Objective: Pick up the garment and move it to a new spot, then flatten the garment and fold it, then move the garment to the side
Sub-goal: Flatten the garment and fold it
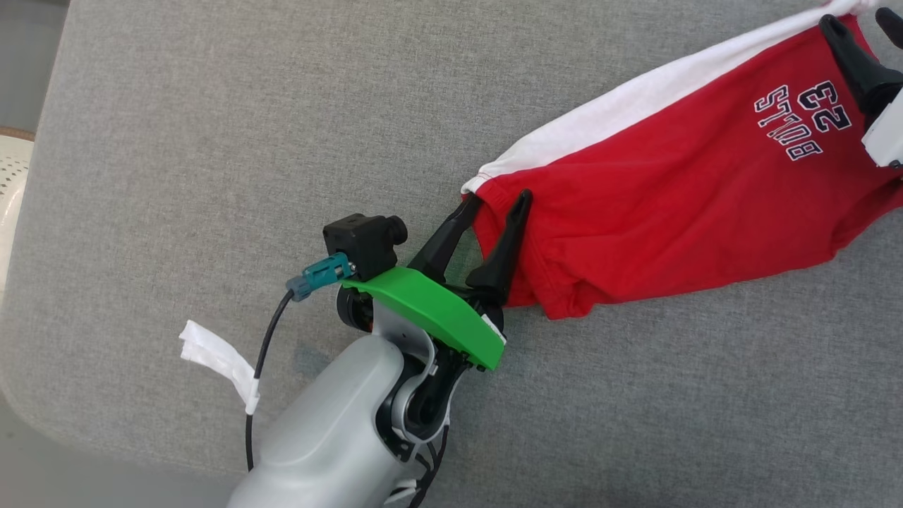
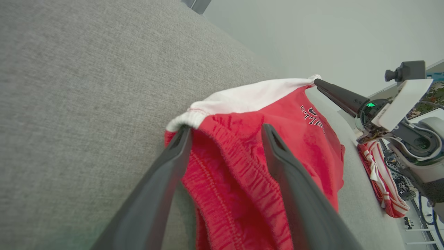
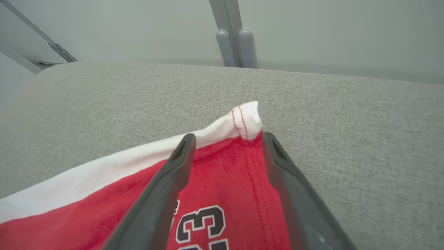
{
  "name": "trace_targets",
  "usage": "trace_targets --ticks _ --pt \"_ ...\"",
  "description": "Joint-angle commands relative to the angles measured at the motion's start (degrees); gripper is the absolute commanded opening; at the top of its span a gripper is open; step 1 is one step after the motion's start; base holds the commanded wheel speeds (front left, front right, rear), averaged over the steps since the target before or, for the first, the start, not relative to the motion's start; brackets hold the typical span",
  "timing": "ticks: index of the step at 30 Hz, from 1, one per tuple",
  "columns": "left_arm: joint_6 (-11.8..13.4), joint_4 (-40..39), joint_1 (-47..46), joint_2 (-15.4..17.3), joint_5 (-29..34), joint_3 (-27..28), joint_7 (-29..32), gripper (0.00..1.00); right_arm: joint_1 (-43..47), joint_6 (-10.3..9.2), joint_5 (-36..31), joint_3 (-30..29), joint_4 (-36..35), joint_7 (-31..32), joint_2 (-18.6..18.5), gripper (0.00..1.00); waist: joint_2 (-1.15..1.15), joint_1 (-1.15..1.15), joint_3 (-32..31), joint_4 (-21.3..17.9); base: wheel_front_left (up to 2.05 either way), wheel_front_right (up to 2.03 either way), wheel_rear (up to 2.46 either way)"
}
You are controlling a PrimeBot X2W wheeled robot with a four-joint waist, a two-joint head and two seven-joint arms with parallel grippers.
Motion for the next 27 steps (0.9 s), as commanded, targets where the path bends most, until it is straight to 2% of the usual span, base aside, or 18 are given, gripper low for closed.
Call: trace_targets --ticks 1,5,8,13,18,21,24,27 --pt "0.41 0.23 -0.67 0.04 -0.71 -0.32 -0.43 1.00 -0.30 0.02 -0.49 0.35 -0.21 -0.60 -0.21 1.00 0.00 0.00 -0.30 -0.30 0.00 0.00 0.00" --pt "2.45 0.33 0.72 0.92 1.31 -0.88 -1.46 1.00 1.36 0.02 -1.28 0.83 -2.22 -2.73 -1.78 1.00 0.00 0.00 -1.08 -1.23 0.00 0.00 0.00" --pt "5.28 -1.02 2.94 2.53 3.70 -0.76 -2.77 1.00 3.59 0.02 -2.26 0.79 -3.86 -3.24 -3.12 1.00 0.00 0.00 -1.82 -2.16 0.00 0.00 0.00" --pt "11.23 -6.73 7.99 6.82 9.79 -0.40 -4.74 1.00 8.03 0.02 -3.92 1.81 -6.74 0.82 -4.62 1.00 0.00 0.00 -2.94 -3.32 0.00 0.00 0.00" --pt "15.70 -13.60 13.64 8.31 18.64 5.48 -5.48 1.00 8.00 0.02 -7.65 1.18 -7.05 5.71 -3.69 1.00 0.00 0.00 -2.76 -3.11 0.00 0.00 0.00" --pt "14.98 -16.34 16.76 6.00 22.71 8.71 -5.50 1.00 5.75 0.00 -10.93 1.13 -6.18 9.14 -3.31 1.00 0.00 0.00 -1.86 -2.24 0.00 0.00 0.00" --pt "12.68 -16.17 18.10 3.78 26.22 9.91 -5.52 1.00 4.00 0.01 -13.56 1.10 -4.05 13.06 -1.62 1.00 0.00 0.00 -0.90 -0.84 0.00 0.00 0.00" --pt "10.40 -15.24 18.44 1.92 28.44 10.51 -5.48 1.00 2.64 -0.01 -16.69 2.07 -1.63 16.42 -1.68 1.00 0.00 0.00 -0.30 0.25 0.00 0.00 0.00"
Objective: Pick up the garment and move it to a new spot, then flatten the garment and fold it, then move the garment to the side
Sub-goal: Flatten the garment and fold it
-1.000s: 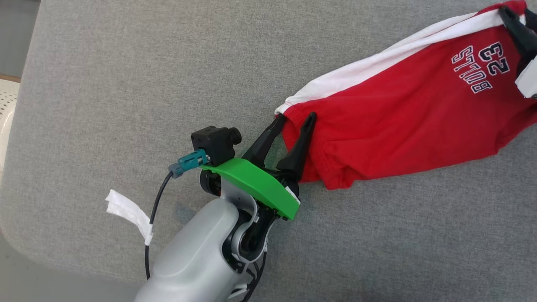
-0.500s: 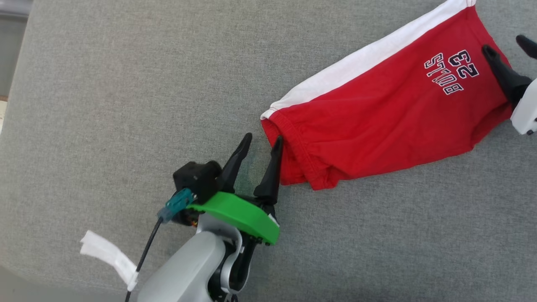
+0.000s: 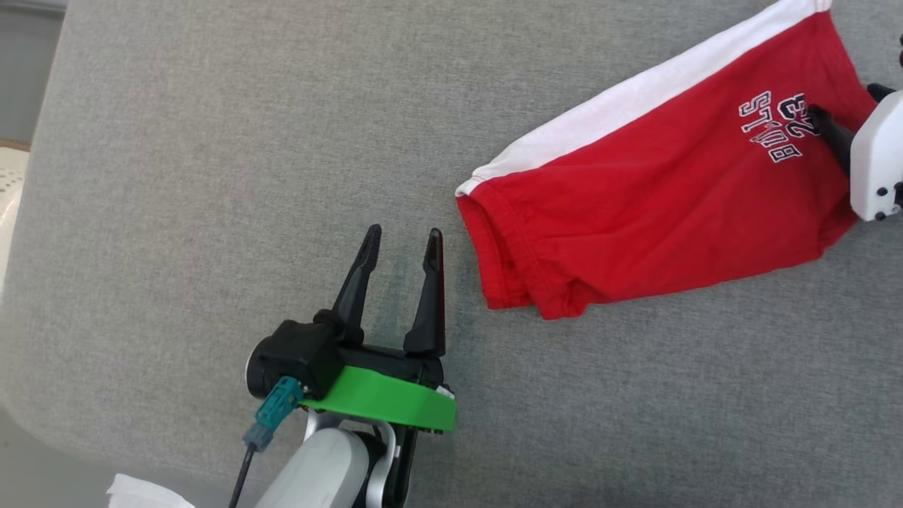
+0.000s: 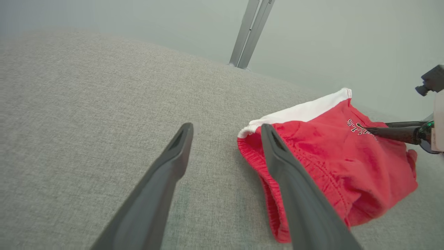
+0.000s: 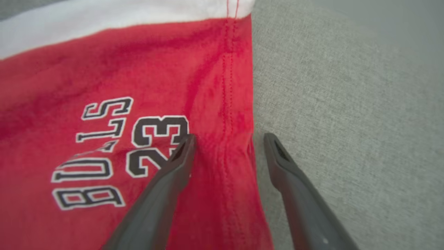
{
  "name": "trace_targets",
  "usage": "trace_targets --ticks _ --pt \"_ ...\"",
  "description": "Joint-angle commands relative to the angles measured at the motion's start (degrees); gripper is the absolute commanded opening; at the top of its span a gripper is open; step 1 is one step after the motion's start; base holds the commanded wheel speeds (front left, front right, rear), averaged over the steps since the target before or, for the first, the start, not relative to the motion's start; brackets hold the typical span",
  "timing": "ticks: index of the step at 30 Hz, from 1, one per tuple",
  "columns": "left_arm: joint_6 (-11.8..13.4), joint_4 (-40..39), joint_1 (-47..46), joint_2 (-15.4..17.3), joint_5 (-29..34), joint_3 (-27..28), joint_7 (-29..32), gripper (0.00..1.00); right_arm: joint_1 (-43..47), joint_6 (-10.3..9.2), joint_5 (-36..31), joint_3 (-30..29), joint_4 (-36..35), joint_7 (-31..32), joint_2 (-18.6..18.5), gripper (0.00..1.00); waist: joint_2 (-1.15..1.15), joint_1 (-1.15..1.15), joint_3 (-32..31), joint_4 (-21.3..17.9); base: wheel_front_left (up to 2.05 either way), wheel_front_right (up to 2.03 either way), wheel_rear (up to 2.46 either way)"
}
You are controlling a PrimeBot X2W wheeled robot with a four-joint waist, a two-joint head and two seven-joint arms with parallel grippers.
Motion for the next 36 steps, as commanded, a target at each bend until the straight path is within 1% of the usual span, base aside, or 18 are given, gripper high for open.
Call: trace_targets --ticks 1,3,4,5,6,8,10,14,16,20,25,28,30,33,36 --pt "-1.08 0.49 0.67 -0.59 1.22 0.43 -0.15 1.00 -0.29 -0.04 -0.55 0.29 1.43 1.62 0.49 1.00 0.00 0.00 0.82 1.38 0.00 0.00 0.00" --pt "-2.29 1.14 1.06 -1.28 1.49 0.86 -0.15 1.00 0.58 0.07 1.01 1.48 2.18 3.97 1.97 1.00 0.00 0.00 0.68 1.56 0.00 0.00 0.00" --pt "-2.79 1.57 1.40 -1.48 1.89 1.19 -0.15 1.00 1.15 0.19 2.17 2.23 2.03 5.04 2.52 0.77 0.00 0.00 0.37 1.43 0.00 0.00 0.00" --pt "-3.14 1.84 1.64 -1.56 2.13 1.50 -0.15 1.00 1.62 0.21 2.82 2.64 1.77 5.27 2.91 0.14 0.00 0.00 -0.02 1.12 0.00 0.00 0.00" --pt "-3.55 2.19 2.02 -1.67 2.30 2.09 -0.15 1.00 2.21 0.21 3.65 2.95 1.37 5.54 2.90 0.00 0.00 0.00 -0.57 0.54 0.00 0.00 0.00" --pt "-4.33 2.85 2.87 -1.77 3.21 3.12 -0.15 1.00 3.42 0.17 5.63 2.31 1.23 4.69 3.12 0.00 0.00 0.00 -2.06 -1.10 0.00 0.00 0.00" --pt "-4.98 3.67 4.26 -1.81 4.45 4.09 -0.15 1.00 5.01 0.06 8.09 0.09 1.39 3.29 3.51 0.00 0.00 0.00 -4.01 -3.07 0.00 0.00 0.00" --pt "-6.46 5.38 7.26 -1.79 6.17 6.25 -0.16 1.00 9.08 -0.11 11.72 -6.01 2.56 0.84 3.54 0.00 0.00 0.00 -8.18 -7.11 0.00 0.00 0.00" --pt "-7.27 6.06 8.69 -1.50 7.07 7.15 -0.15 1.00 11.29 -0.13 13.39 -9.04 3.13 0.03 4.14 0.00 0.00 0.00 -9.95 -8.85 0.00 0.00 0.00" --pt "-7.61 7.33 11.10 -1.12 8.24 8.84 -0.15 1.00 15.55 -0.07 16.79 -15.02 2.96 -1.23 5.23 0.00 0.00 0.00 -12.56 -10.91 0.00 0.00 0.00" --pt "-8.38 8.28 13.14 -0.98 9.30 9.95 -0.15 1.00 19.38 -0.06 17.94 -21.93 4.27 -2.15 6.33 0.00 0.00 0.00 -13.59 -11.91 0.00 0.00 0.00" --pt "-8.87 8.80 13.69 -1.23 9.54 9.55 -0.15 1.00 19.63 -0.04 16.24 -26.76 5.91 -3.13 5.89 0.00 0.00 0.00 -13.96 -11.47 0.00 0.00 0.00" --pt "-8.95 9.27 14.02 -1.39 9.30 9.25 -0.16 1.00 19.07 -0.01 15.19 -28.88 4.84 -3.02 6.50 0.00 0.00 0.00 -14.19 -11.06 0.00 0.00 0.00" --pt "-7.96 9.99 14.49 -1.62 8.81 9.35 -0.16 1.00 18.27 -0.01 13.68 -29.18 0.68 -0.66 8.16 0.00 0.00 0.00 -14.62 -10.95 0.00 0.00 0.00" --pt "-7.38 10.45 14.84 -1.83 8.19 8.95 -0.15 1.00 18.14 -0.01 11.70 -26.64 -5.42 3.73 10.26 0.00 0.00 0.00 -15.16 -10.98 0.00 0.00 0.00"
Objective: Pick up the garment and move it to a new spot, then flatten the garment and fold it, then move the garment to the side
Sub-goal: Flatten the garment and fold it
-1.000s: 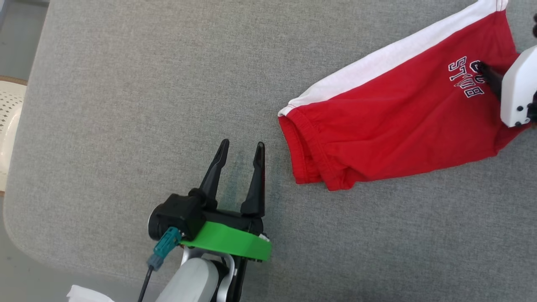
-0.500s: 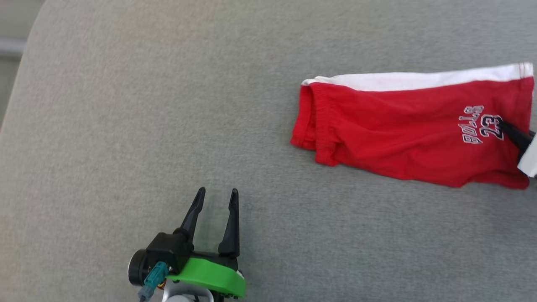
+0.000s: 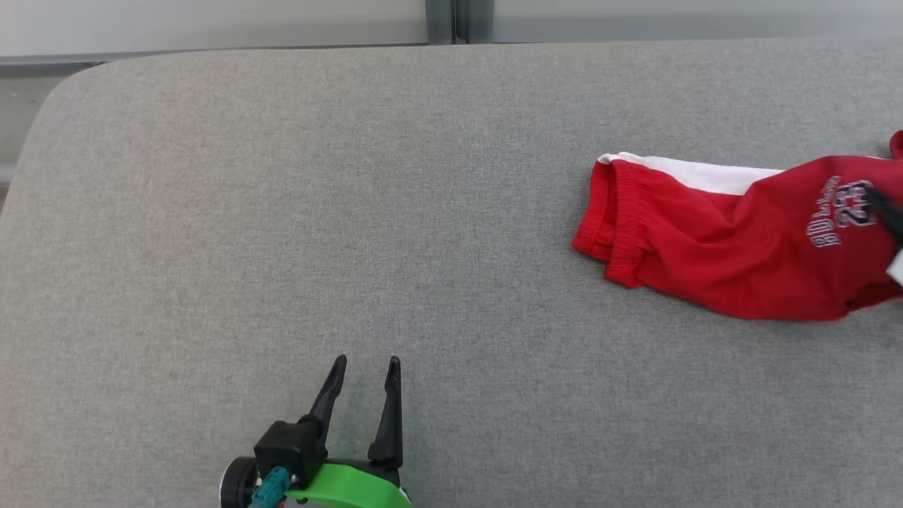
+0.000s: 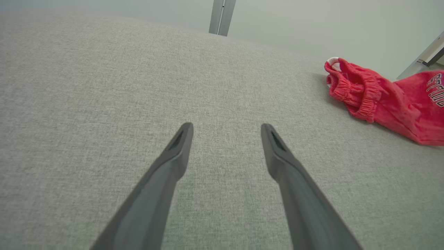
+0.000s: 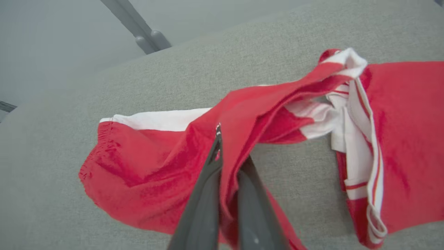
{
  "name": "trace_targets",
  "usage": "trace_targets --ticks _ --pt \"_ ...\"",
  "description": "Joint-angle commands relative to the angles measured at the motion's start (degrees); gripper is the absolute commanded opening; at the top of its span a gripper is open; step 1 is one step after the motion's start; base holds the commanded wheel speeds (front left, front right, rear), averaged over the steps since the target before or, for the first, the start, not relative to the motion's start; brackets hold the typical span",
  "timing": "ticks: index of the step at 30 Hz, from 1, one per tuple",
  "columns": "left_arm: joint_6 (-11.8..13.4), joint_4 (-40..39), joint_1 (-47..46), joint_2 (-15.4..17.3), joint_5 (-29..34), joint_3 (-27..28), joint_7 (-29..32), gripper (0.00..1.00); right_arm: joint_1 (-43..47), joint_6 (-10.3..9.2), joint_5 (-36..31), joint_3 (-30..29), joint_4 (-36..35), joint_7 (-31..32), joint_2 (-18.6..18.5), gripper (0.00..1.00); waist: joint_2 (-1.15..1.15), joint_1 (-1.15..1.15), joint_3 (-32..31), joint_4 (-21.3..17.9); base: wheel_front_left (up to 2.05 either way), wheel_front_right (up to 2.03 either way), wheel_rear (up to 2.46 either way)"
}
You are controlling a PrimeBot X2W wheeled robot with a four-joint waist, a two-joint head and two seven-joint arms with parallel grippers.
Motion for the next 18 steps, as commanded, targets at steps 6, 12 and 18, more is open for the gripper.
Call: trace_targets --ticks 6,12,18 --pt "0.66 0.22 -2.11 -0.07 -1.80 -1.51 -0.15 1.00 -3.34 0.02 -4.66 8.09 -9.14 7.98 7.91 0.00 0.00 0.00 0.56 -0.11 0.00 0.00 0.00" --pt "0.76 1.20 -5.99 -0.06 -3.40 -3.92 -0.15 1.00 -8.52 0.02 -13.15 12.33 -4.17 10.71 15.56 0.00 0.00 0.00 2.31 1.50 0.00 0.00 0.00" --pt "0.34 2.36 -7.44 -0.05 -3.96 -4.46 -0.16 1.00 -8.76 0.02 -17.36 14.12 -0.19 8.90 18.59 0.00 0.00 0.00 2.33 3.63 0.00 0.00 0.00"
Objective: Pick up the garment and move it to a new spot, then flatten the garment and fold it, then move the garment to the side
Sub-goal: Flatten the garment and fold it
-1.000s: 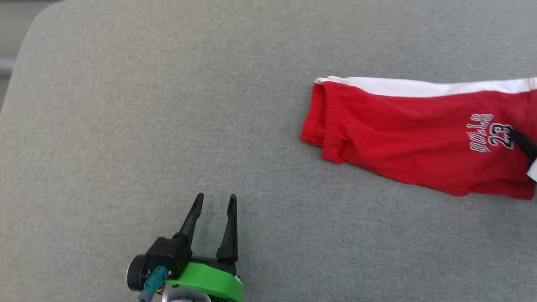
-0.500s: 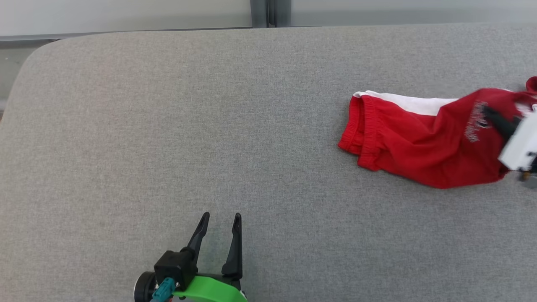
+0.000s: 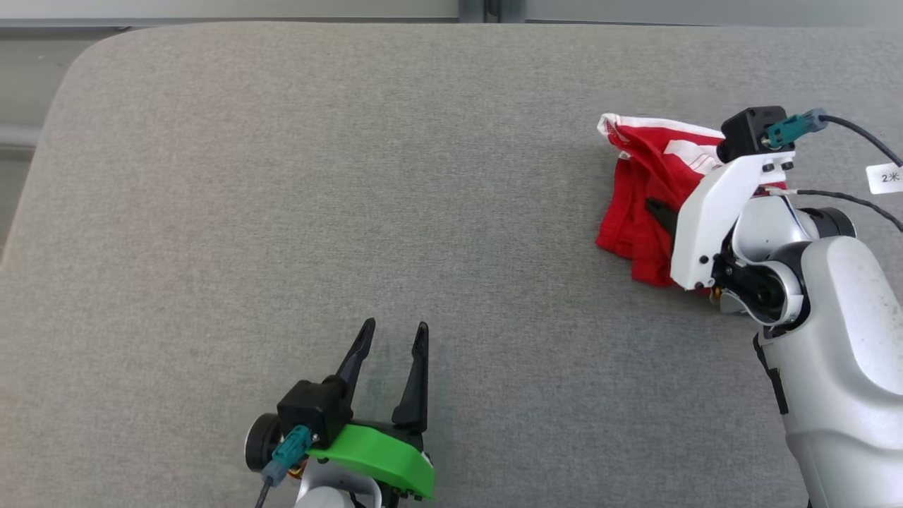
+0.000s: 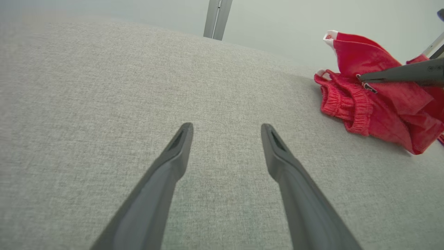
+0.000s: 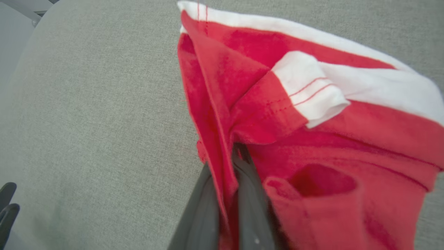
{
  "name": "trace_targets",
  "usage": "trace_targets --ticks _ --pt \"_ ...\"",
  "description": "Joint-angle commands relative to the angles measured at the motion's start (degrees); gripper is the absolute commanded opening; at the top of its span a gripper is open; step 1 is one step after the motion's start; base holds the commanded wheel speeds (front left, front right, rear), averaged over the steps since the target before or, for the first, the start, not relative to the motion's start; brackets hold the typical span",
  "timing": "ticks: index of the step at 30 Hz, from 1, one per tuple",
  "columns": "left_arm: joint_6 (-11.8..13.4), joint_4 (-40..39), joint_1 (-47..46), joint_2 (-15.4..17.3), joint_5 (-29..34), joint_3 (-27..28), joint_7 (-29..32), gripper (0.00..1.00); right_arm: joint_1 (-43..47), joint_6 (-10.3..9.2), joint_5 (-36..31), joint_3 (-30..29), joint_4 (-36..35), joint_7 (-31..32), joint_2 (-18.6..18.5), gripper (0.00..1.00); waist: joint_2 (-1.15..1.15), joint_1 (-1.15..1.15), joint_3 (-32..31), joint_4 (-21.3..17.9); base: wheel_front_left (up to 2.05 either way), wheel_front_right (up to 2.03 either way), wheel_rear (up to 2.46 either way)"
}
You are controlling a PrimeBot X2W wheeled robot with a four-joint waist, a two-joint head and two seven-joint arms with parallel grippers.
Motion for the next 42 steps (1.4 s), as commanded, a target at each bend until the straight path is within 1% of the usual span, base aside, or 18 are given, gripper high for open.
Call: trace_targets --ticks 1,3,4,5,6,9,12,15,17,19,23,25,28,31,34,35,38,42 --pt "-0.19 0.03 -0.31 0.09 -0.43 0.62 -0.14 1.00 0.80 0.02 -0.68 -0.04 0.21 -0.95 0.16 0.00 0.00 0.00 -0.11 0.62 0.00 0.00 0.00" --pt "-0.43 0.33 0.58 0.09 -0.17 1.17 -0.14 1.00 1.39 0.02 -0.65 0.08 0.47 -2.04 0.83 0.02 0.00 0.00 -0.41 0.47 0.00 0.00 0.00" --pt "-0.53 0.40 0.92 0.10 0.09 1.59 -0.14 1.00 1.44 0.02 -0.60 0.24 0.59 -2.65 1.03 0.17 0.00 0.00 -0.55 0.24 0.00 0.00 0.00" --pt "-0.58 0.52 1.37 0.09 0.15 2.04 -0.14 1.00 1.48 0.02 -0.34 0.79 0.51 -3.57 1.25 0.56 0.00 0.00 -0.69 -0.05 0.00 0.00 0.00" --pt "-0.72 0.56 1.62 0.08 0.13 2.26 -0.14 1.00 1.80 0.02 -0.11 1.12 0.68 -4.08 1.40 1.00 0.00 0.00 -0.83 -0.34 0.00 0.00 0.00" --pt "-1.29 0.98 2.57 0.09 0.17 2.43 -0.14 1.00 2.81 0.02 1.04 2.74 -0.15 -6.96 2.05 1.00 0.00 0.00 -1.77 -1.42 0.00 0.00 0.00" --pt "-1.58 1.51 3.20 0.11 0.30 2.79 -0.14 1.00 4.36 0.02 2.93 4.79 -2.77 -10.87 2.34 1.00 0.00 0.00 -3.12 -2.56 0.00 0.00 0.00" --pt "-1.70 2.31 4.49 0.11 0.53 3.91 -0.15 1.00 8.19 0.01 5.18 8.40 -6.91 -14.28 0.51 1.00 0.00 0.00 -5.33 -4.09 0.00 0.00 0.00" --pt "-1.88 2.40 5.32 0.11 0.88 4.79 -0.15 1.00 10.99 0.01 6.21 8.55 -10.12 -18.06 -0.90 1.00 0.00 0.00 -6.81 -4.92 0.00 0.00 0.00" --pt "-1.96 2.27 6.69 0.12 1.23 5.99 -0.15 1.00 14.51 0.02 5.38 9.07 -13.19 -22.65 -3.34 1.00 0.00 0.00 -8.36 -5.82 0.00 0.00 0.00" --pt "-2.24 0.83 9.25 0.11 2.19 8.98 -0.15 1.00 22.01 0.02 1.61 5.07 -14.70 -35.89 -7.03 1.00 0.00 0.00 -10.95 -7.63 0.00 0.00 0.00" --pt "-2.32 -0.43 10.49 0.12 3.07 10.86 -0.15 1.00 25.53 0.02 -1.78 2.58 -12.99 -42.47 -9.11 1.00 0.00 0.00 -11.91 -8.36 0.00 0.00 0.00" --pt "-2.76 -2.58 12.52 0.11 3.77 13.40 -0.15 1.00 30.74 0.02 -4.64 -0.74 -8.54 -52.46 -9.30 1.00 0.00 0.00 -13.38 -9.12 0.00 0.00 0.00" --pt "-3.02 -4.05 14.66 0.11 5.28 15.42 -0.15 1.00 34.94 0.01 -5.74 -3.62 -4.08 -59.75 -9.08 1.00 0.00 0.00 -15.27 -9.26 0.00 0.00 0.00" --pt "-2.68 -6.36 15.78 0.12 6.17 17.84 -0.15 1.00 38.14 -0.01 -6.46 -6.12 -1.49 -61.61 -8.71 1.00 0.00 0.00 -15.67 -9.28 0.00 0.00 0.00" --pt "-2.66 -6.97 16.06 0.10 6.23 18.34 -0.15 1.00 38.54 -0.01 -7.04 -7.50 -2.29 -61.71 -8.40 1.00 0.00 0.00 -15.69 -9.18 0.00 0.00 0.00" --pt "-3.16 -7.81 17.16 0.11 6.66 19.17 -0.15 1.00 42.09 0.01 -8.16 -11.72 -3.84 -61.64 -5.55 1.00 0.00 0.00 -15.89 -8.73 0.00 0.00 0.00" --pt "-3.58 -8.27 17.65 0.11 6.86 19.46 -0.15 1.00 44.91 0.01 -9.49 -14.94 -5.81 -61.67 -2.97 1.00 0.00 0.00 -16.23 -8.20 0.00 0.00 0.00"
